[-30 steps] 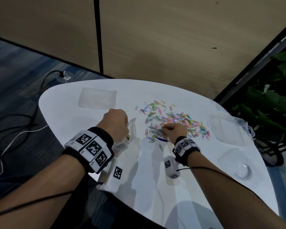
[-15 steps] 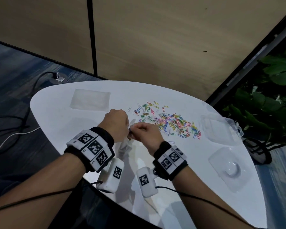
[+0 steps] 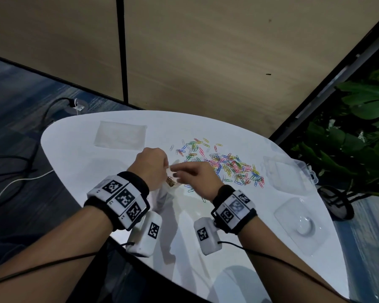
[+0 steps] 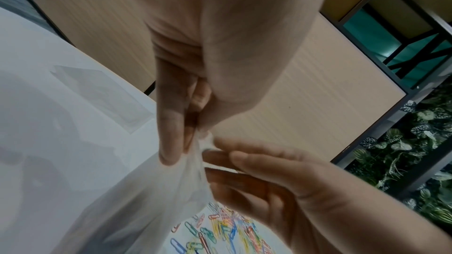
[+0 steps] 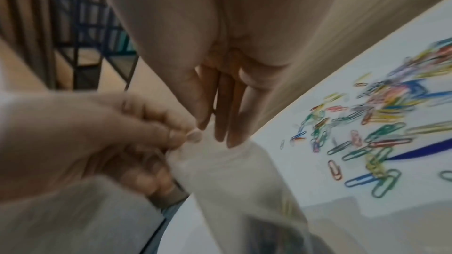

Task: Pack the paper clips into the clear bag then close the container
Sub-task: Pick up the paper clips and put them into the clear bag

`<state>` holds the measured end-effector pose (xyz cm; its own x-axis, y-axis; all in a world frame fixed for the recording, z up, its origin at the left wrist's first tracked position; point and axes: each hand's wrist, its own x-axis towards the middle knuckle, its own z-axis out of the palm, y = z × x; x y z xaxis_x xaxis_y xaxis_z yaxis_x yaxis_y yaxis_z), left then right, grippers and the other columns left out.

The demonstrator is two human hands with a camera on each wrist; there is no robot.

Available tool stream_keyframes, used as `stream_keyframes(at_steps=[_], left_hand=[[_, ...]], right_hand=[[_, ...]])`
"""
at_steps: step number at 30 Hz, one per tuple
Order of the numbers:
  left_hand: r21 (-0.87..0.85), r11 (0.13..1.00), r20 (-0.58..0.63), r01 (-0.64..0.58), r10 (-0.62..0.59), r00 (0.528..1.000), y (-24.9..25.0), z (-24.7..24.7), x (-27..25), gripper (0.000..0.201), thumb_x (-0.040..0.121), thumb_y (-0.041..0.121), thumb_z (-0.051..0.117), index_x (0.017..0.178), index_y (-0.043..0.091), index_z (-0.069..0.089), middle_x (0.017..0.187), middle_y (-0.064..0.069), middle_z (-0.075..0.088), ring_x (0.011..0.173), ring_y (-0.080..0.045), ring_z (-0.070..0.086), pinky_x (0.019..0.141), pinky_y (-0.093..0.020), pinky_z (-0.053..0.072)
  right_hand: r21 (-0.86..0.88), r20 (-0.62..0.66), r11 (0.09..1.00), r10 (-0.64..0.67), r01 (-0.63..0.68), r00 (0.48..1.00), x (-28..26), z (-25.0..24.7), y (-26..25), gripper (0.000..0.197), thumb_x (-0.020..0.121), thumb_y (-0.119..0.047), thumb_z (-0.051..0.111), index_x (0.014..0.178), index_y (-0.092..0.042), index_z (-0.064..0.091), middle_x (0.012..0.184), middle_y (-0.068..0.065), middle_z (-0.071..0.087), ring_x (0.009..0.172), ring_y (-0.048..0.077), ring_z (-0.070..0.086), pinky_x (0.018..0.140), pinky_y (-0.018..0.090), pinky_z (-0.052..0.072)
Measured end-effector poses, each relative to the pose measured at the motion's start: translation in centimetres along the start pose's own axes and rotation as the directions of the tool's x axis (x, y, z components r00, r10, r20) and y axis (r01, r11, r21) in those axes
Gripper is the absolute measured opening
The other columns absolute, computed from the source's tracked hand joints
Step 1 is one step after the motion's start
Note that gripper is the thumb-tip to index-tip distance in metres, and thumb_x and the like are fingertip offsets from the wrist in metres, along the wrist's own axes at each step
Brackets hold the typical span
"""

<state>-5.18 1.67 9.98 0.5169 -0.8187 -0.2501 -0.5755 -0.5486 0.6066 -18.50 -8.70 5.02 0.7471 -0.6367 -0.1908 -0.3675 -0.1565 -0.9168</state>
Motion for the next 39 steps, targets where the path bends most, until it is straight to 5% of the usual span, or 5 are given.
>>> stream_keyframes(at_steps=[8, 12, 21, 29, 39], left_hand=[[-0.020, 0.999, 0.000, 0.036, -0.036, 0.999, -1.7, -1.3, -0.5, 0.018, 0.093, 0.004, 0.054, 0.096, 0.011, 0.071, 0.100, -0.013, 0.068, 0.088, -0.031, 0.071, 0.083, -0.041, 0.061], [-0.034, 0.998, -0.009, 0.046, -0.047, 0.999, -2.1, -1.8, -0.5, 0.017, 0.093, 0.004, 0.055, 0.094, 0.011, 0.071, 0.099, -0.012, 0.070, 0.087, -0.031, 0.071, 0.083, -0.040, 0.061], [0.030, 0.999, -0.002, 0.025, -0.025, 1.000, -2.1, -1.6, -0.1, 0.020, 0.089, 0.000, 0.058, 0.097, 0.012, 0.072, 0.101, -0.014, 0.070, 0.088, -0.032, 0.071, 0.079, -0.039, 0.061], [0.024, 0.999, 0.008, 0.030, -0.030, 1.000, -2.5, -1.6, 0.5, 0.020, 0.087, 0.000, 0.059, 0.093, 0.014, 0.071, 0.100, -0.014, 0.070, 0.089, -0.032, 0.070, 0.081, -0.038, 0.061], [0.013, 1.000, 0.005, 0.029, -0.029, 1.000, -2.5, -1.2, 0.6, 0.016, 0.091, 0.006, 0.059, 0.093, 0.016, 0.072, 0.099, -0.014, 0.070, 0.087, -0.033, 0.071, 0.080, -0.042, 0.062]], right_hand=[[-0.340, -0.214, 0.714, 0.575, -0.612, 0.789, -1.7, -4.6, 9.0, 0.086, 0.073, -0.029, 0.083, 0.144, -0.012, 0.038, 0.137, 0.014, 0.054, 0.103, 0.025, 0.063, 0.075, 0.030, 0.059], [-0.482, -0.289, 0.665, 0.494, -0.571, 0.820, -1.8, -2.7, 11.3, 0.096, 0.070, -0.042, 0.079, 0.148, -0.012, 0.031, 0.139, 0.011, 0.053, 0.130, 0.024, 0.049, 0.103, 0.029, 0.042], [-0.377, -0.389, 0.839, 0.241, -0.392, 0.889, 6.6, 1.6, 10.7, 0.063, 0.069, -0.024, 0.077, 0.129, -0.016, 0.059, 0.116, 0.013, 0.063, 0.098, 0.026, 0.065, 0.086, 0.028, 0.055], [-0.921, -0.008, 0.388, 0.080, -0.039, 0.997, 10.4, 0.8, 10.3, 0.055, 0.100, -0.024, 0.042, 0.151, -0.031, 0.023, 0.163, 0.006, 0.008, 0.139, 0.040, 0.026, 0.109, 0.048, 0.039], [-0.937, 0.001, 0.347, -0.083, 0.030, 0.997, 8.0, -0.5, 10.9, 0.015, 0.083, 0.002, 0.064, 0.094, -0.005, 0.070, 0.093, 0.011, 0.063, 0.088, 0.028, 0.063, 0.070, 0.030, 0.051]])
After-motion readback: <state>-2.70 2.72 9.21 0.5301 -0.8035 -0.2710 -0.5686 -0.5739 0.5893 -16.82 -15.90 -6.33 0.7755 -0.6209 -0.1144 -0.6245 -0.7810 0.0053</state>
